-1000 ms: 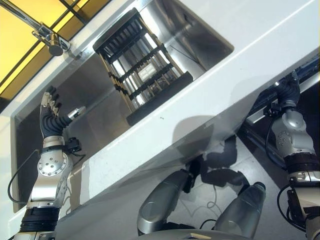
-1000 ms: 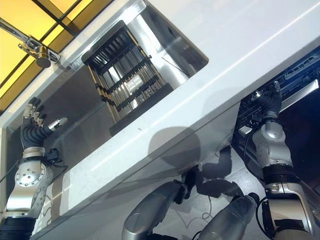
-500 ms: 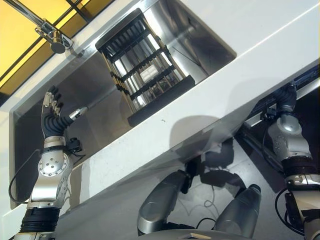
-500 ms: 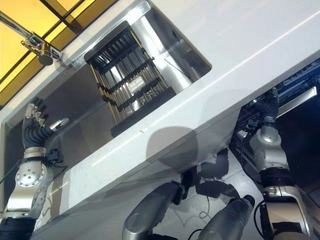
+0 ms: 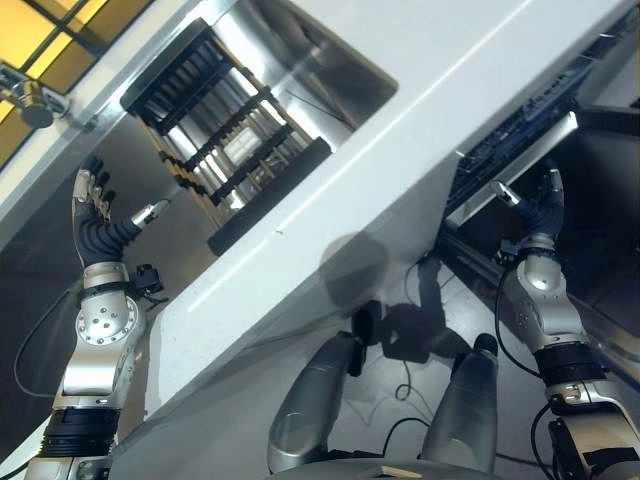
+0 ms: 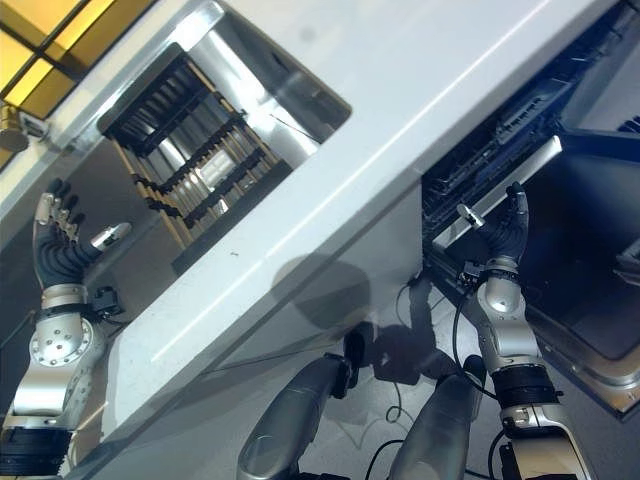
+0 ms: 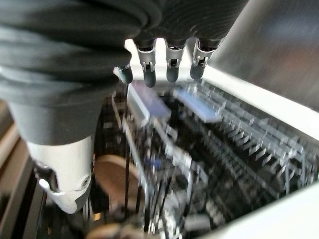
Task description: Pick up plates and place into dishwasher.
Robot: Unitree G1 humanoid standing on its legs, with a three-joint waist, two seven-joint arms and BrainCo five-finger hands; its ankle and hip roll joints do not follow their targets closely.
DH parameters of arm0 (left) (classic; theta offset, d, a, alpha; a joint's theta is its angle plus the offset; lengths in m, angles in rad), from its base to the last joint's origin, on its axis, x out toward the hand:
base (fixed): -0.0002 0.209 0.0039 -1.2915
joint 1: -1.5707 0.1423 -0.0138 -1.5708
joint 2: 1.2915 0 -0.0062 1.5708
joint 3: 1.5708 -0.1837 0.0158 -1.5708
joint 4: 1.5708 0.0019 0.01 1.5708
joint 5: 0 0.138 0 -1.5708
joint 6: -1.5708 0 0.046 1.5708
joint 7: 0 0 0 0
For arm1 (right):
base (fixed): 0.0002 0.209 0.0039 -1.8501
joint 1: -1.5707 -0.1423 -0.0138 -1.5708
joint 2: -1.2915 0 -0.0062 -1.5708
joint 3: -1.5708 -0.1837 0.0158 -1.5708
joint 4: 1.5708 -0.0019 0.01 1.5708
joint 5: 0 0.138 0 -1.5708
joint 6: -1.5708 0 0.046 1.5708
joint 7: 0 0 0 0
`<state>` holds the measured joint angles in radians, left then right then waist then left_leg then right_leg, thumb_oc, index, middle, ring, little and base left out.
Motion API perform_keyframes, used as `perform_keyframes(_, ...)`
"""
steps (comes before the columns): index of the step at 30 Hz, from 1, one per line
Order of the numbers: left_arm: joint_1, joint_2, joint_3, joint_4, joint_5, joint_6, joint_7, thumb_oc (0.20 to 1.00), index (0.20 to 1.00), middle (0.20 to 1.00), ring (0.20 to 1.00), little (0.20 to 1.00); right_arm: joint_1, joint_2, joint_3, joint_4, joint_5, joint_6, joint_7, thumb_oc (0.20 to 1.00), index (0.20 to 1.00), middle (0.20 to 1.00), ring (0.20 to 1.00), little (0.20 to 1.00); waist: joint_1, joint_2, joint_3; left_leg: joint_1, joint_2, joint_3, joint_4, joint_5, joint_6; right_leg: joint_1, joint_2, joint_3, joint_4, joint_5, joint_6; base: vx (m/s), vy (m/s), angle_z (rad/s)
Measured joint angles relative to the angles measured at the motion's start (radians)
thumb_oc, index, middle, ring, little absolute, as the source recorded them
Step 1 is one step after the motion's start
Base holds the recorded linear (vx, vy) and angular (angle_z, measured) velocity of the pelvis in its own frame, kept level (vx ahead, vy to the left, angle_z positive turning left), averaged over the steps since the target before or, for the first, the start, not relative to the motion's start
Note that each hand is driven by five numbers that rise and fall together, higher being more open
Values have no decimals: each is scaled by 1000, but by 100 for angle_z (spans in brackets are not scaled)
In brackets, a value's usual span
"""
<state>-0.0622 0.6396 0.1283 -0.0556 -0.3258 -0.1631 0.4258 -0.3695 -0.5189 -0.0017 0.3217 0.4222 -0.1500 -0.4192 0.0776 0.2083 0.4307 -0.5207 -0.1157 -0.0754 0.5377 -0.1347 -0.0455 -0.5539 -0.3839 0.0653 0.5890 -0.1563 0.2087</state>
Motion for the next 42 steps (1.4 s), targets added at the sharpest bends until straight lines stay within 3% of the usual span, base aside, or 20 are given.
perform_keyframes(3,-7,2,8,0,19,1,21,1000,1000,1000,1000,1000,0,-1,-4,0,0,-3,-4,1000,1000,1000,1000,1000,-18,-2,1,-16,8,20,7,-1,10,-34,17,37,-21,22,-9,-94,2,-34)
perform_keyframes(8,-33,10,6,-4,37,4,42,1000,1000,1000,1000,1000,4,-1,-8,3,-10,-6,-18,1000,1000,1000,1000,1000,-40,0,1,-28,9,31,5,-1,12,-46,27,66,-89,78,16,-75,7,-31)
perform_keyframes(13,-39,9,2,5,38,2,57,1000,1000,1000,1000,1000,18,-8,-45,-3,-54,-30,-75,1000,1000,1000,1000,1000,-67,-1,6,-11,11,39,-2,-9,17,-32,37,92,-154,121,18,-43,39,-28)
perform_keyframes(20,-62,6,-15,40,34,-12,61,1000,1000,1000,1000,1000,54,-7,-133,-10,-60,-51,-189,1000,1000,1000,1000,1000,-99,-7,18,10,17,69,21,-43,37,4,44,121,-300,194,-30,-4,38,-45)
perform_keyframes(23,-83,8,-22,50,27,-29,61,1000,1000,1000,1000,1000,72,0,-149,3,-56,-63,-257,1000,1000,1000,1000,1000,-127,-9,19,17,13,78,40,-63,48,30,46,141,-379,223,-32,35,52,-49)
perform_keyframes(27,-113,11,-39,79,27,-51,61,1000,1000,1000,1000,1000,83,29,-149,41,-53,-72,-351,1000,1000,1000,1000,1000,-138,-10,19,36,22,102,34,-80,64,47,30,121,-473,223,-52,-64,26,-66)
perform_keyframes(31,-119,61,-34,150,28,-78,52,1000,1000,1000,1000,1000,97,77,-143,61,-54,-80,-469,1000,1000,1000,1000,1000,-121,-11,23,43,73,144,32,-83,55,-5,20,44,-350,187,-106,-121,127,-31)
perform_keyframes(32,-112,73,-36,158,26,-76,54,1000,1000,1000,1000,1000,115,96,-141,66,-55,-87,-500,1000,1000,1000,1000,1000,-116,-18,30,56,57,145,53,-101,49,-4,31,33,-330,208,-132,-114,249,-8)
perform_keyframes(33,-94,70,-41,154,28,-73,53,1000,1000,1000,1000,1000,133,116,-141,67,-52,-95,-525,1000,1000,1000,1000,1000,-116,-23,33,54,44,122,70,-122,81,6,43,46,-315,224,-148,-132,190,-5)
perform_keyframes(34,-74,66,-45,131,27,-66,53,1000,1000,1000,1000,1000,158,134,-137,60,-49,-112,-547,1000,1000,1000,1000,1000,-112,-17,28,59,24,111,75,-133,102,18,57,60,-317,213,-126,-101,125,-28)
perform_keyframes(35,-50,62,-46,101,29,-60,51,1000,1000,1000,1000,1000,180,155,-127,49,-47,-125,-568,1000,1000,1000,1000,1000,-95,-9,23,74,30,87,60,-130,106,24,68,66,-329,170,-52,-133,-45,-57)
perform_keyframes(36,-41,65,-41,71,29,-46,46,1000,1000,1000,1000,1000,201,168,-114,45,-46,-134,-579,1000,1000,1000,1000,1000,-78,-1,23,60,73,110,65,-123,74,-37,104,81,-165,144,-72,-138,-125,-52)
perform_keyframes(37,-41,73,-38,52,30,-38,44,1000,1000,1000,1000,1000,220,182,-116,44,-35,-147,-581,1000,1000,1000,1000,1000,-69,-1,26,51,73,108,71,-117,55,-63,119,82,-25,104,-94,-180,-183,-20)
perform_keyframes(38,-56,75,-35,51,37,-37,45,1000,1000,1000,1000,1000,243,195,-120,46,-6,-172,-572,1000,1000,1000,1000,1000,-59,-13,29,47,57,111,80,-115,43,-53,116,70,30,50,-109,-209,-152,-11)
perform_keyframes(39,-54,78,-28,53,38,-37,48,1000,1000,1000,1000,1000,243,199,-112,52,15,-196,-552,1000,1000,1000,1000,1000,-48,-13,31,26,50,102,93,-114,36,-58,107,64,4,44,-62,-235,-88,-26)
perform_keyframes(41,-60,95,-28,54,38,-39,49,1000,1000,1000,1000,1000,215,188,-101,56,62,-246,-504,1000,1000,1000,1000,1000,-39,9,32,-34,35,78,119,-123,26,-107,108,63,9,49,-15,-146,29,-19)
perform_keyframes(42,-77,105,-28,55,37,-38,50,1000,1000,1000,1000,1000,205,178,-100,62,86,-261,-481,1000,1000,1000,1000,1000,-39,22,38,-60,29,71,142,-127,24,-134,105,63,39,42,-15,-67,104,15)
